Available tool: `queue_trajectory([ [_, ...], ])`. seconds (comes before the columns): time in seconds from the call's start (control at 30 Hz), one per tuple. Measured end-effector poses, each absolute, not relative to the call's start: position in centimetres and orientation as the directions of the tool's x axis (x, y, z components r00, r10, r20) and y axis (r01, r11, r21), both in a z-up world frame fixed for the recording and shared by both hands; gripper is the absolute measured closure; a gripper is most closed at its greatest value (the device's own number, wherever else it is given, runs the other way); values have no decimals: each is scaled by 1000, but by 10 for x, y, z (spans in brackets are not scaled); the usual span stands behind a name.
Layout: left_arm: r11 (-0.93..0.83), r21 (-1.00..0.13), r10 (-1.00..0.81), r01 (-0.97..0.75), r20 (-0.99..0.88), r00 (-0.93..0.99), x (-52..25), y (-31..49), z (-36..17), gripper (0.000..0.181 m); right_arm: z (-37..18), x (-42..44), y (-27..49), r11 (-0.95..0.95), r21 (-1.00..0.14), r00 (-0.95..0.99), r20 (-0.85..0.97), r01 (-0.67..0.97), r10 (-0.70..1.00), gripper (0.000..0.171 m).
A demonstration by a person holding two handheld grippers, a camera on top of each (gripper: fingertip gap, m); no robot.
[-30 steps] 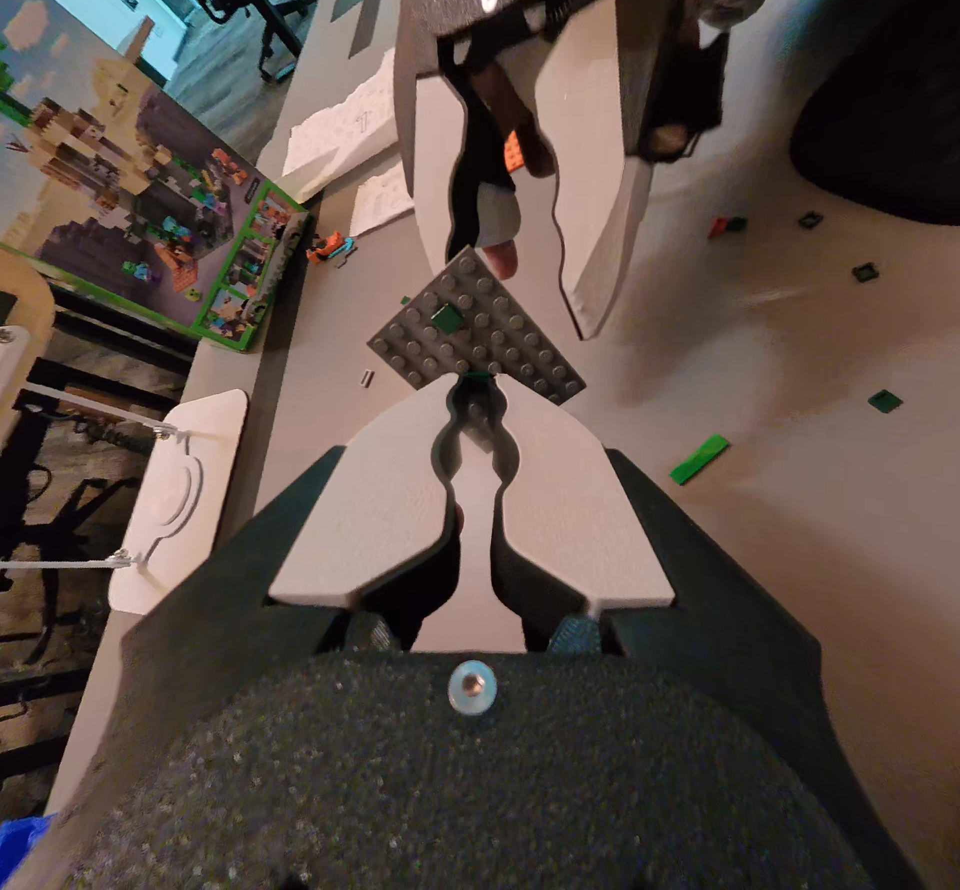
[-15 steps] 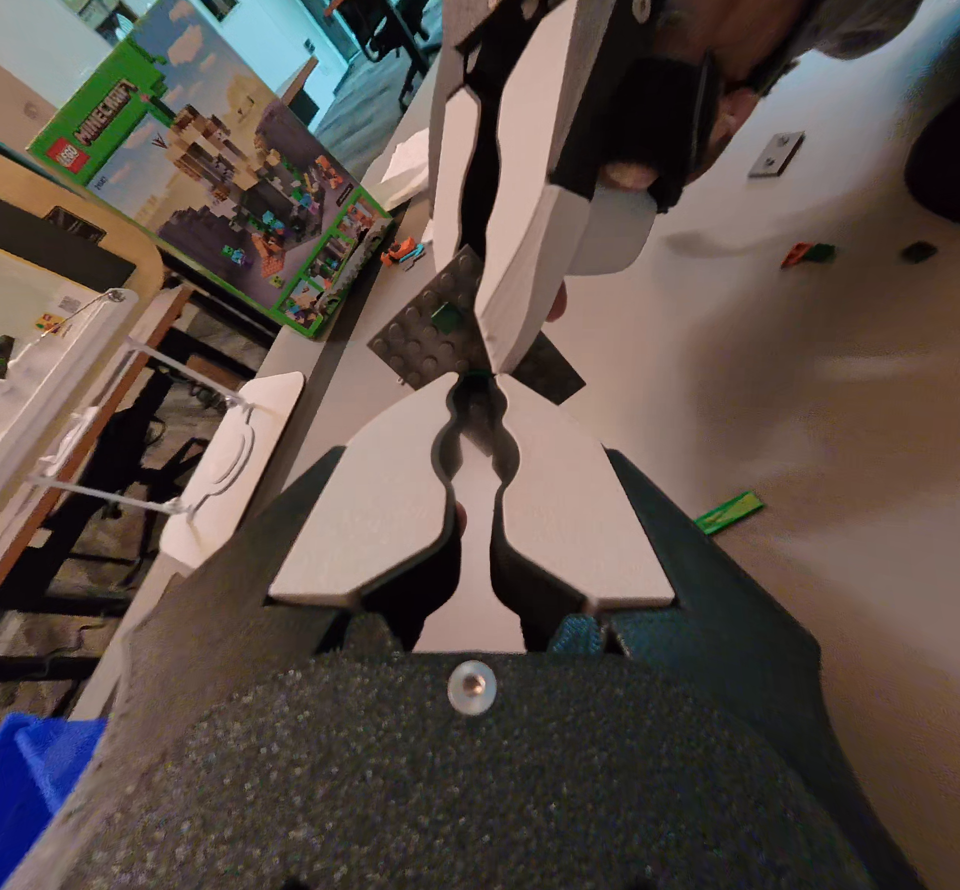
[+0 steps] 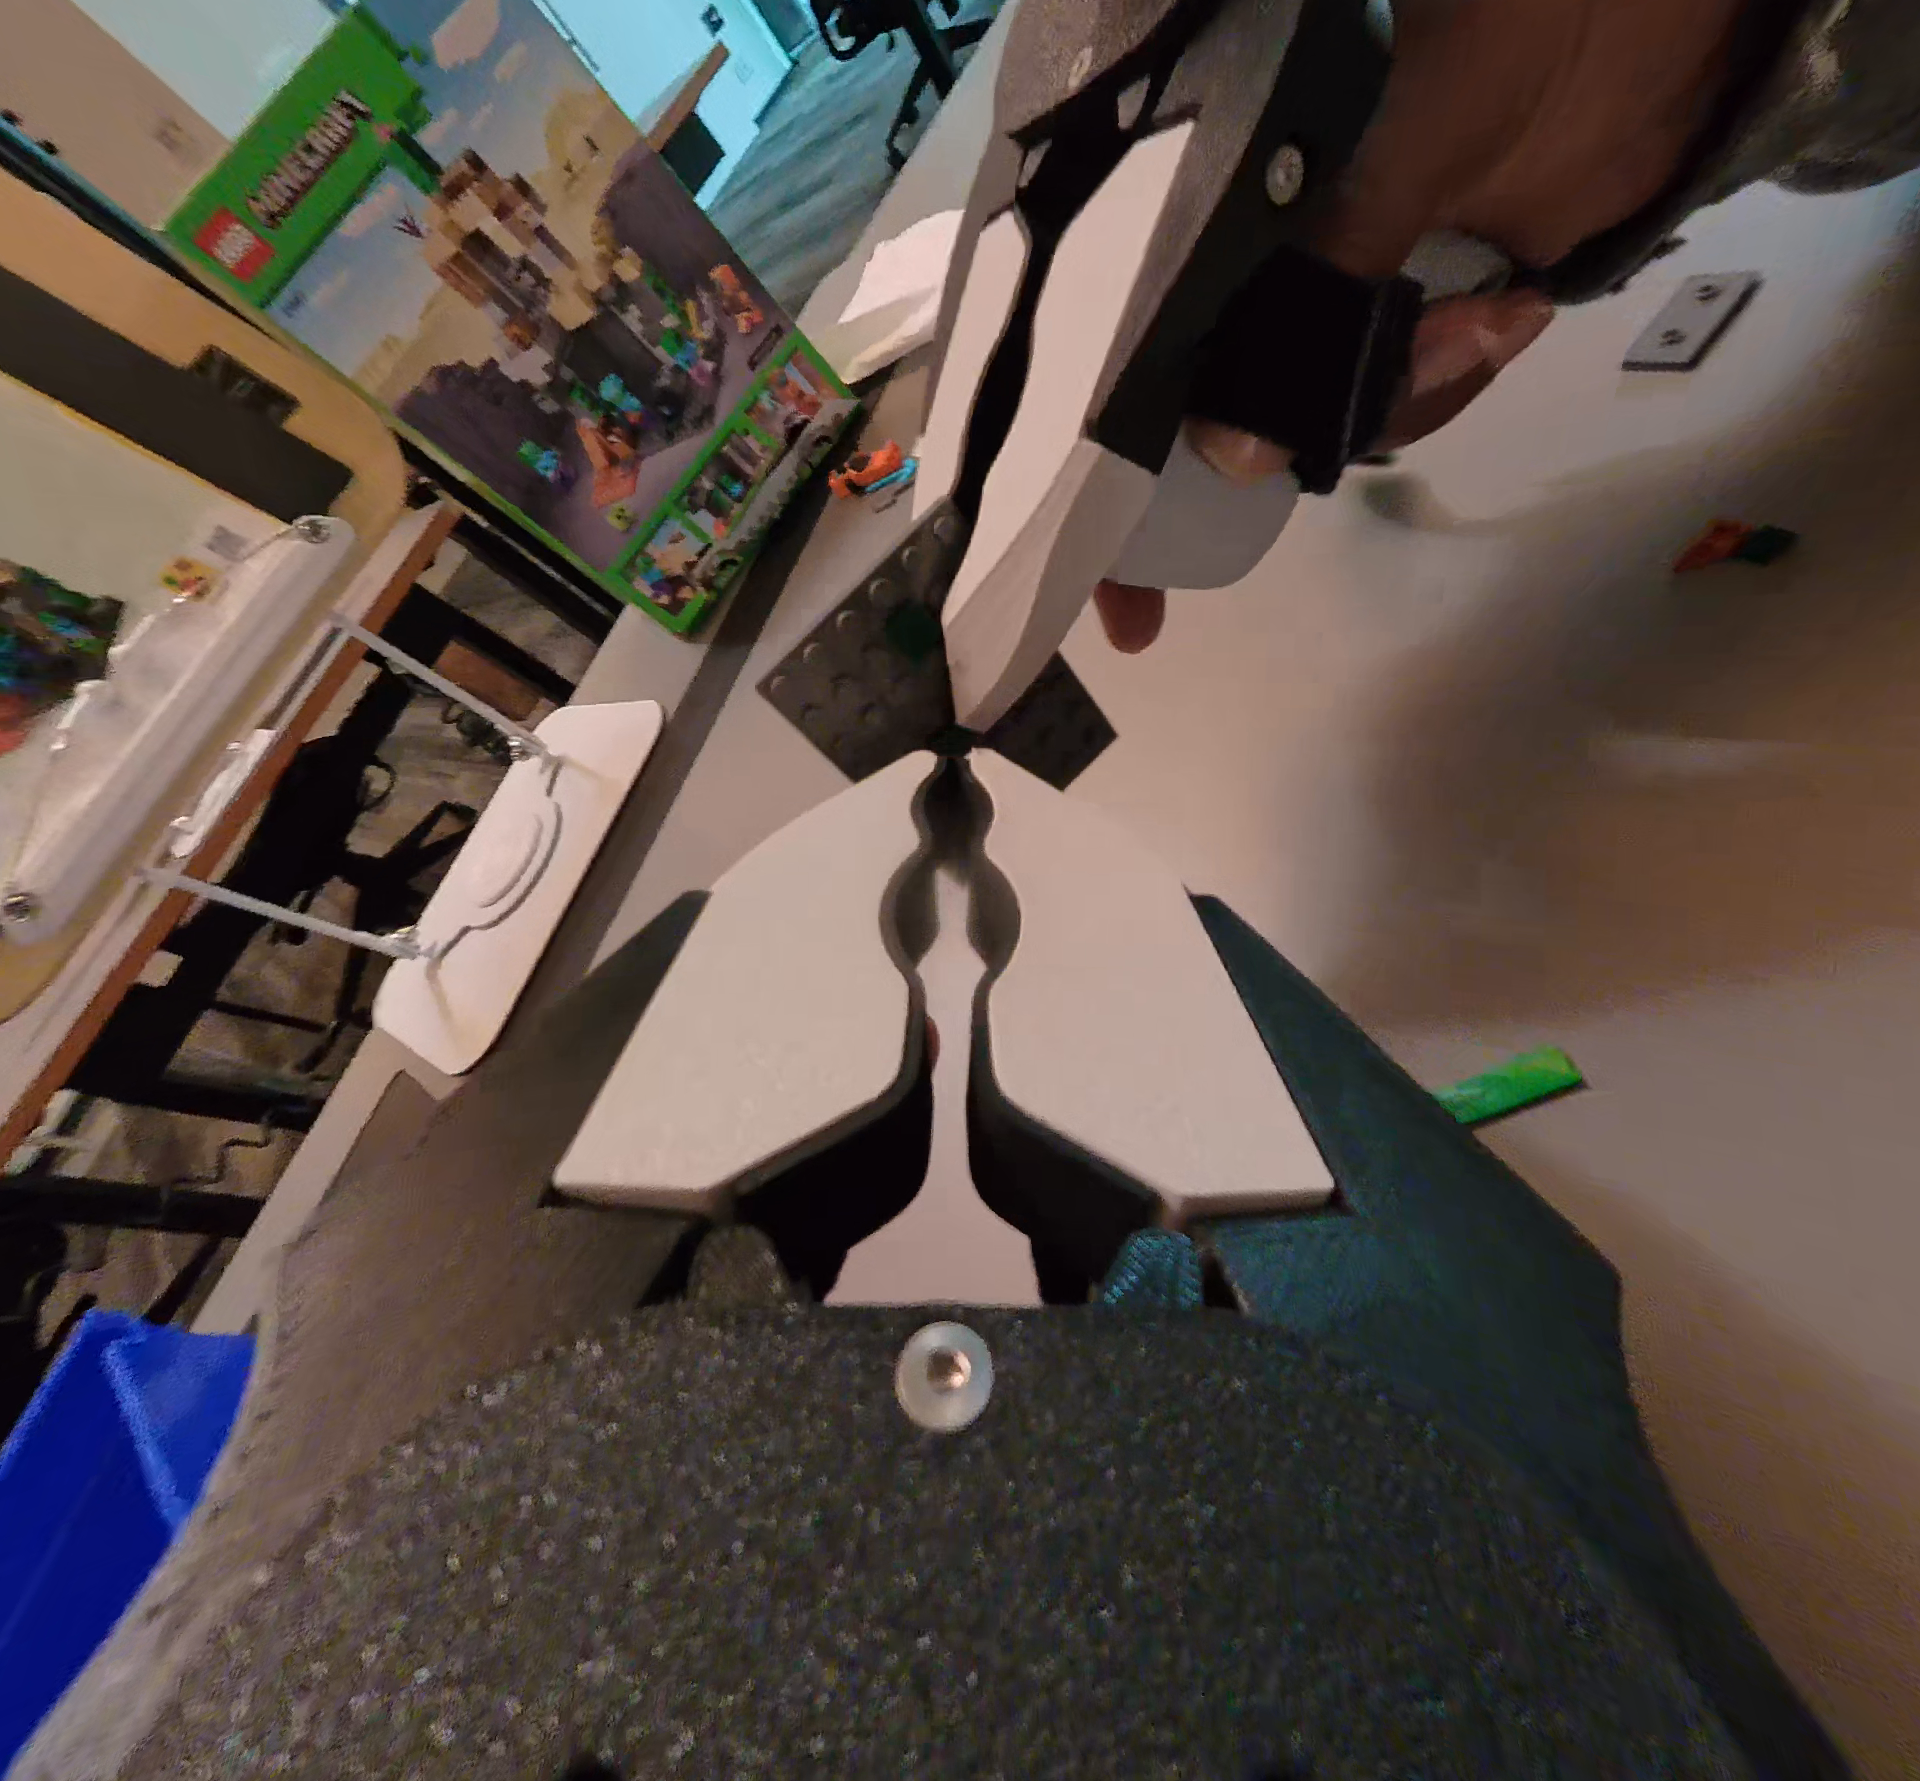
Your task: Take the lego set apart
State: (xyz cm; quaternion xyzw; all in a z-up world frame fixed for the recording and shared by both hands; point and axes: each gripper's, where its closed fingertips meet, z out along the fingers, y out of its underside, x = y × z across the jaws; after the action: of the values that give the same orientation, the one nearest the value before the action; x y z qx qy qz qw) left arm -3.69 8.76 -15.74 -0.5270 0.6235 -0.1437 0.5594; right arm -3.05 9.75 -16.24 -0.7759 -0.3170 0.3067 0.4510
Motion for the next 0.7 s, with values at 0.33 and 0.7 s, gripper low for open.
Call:
queue_trajectory([
  [0.33,426,-715,-773,-554,-606,187,-35,88,-163,172,-164,-35,94,-565,-822,554,-438,73,709,166],
  [0.7,408,-680,-743,-609,-635,211,-36,94,-168,175,-157,-41,89,-649,-760,440,-591,-23,677,152],
])
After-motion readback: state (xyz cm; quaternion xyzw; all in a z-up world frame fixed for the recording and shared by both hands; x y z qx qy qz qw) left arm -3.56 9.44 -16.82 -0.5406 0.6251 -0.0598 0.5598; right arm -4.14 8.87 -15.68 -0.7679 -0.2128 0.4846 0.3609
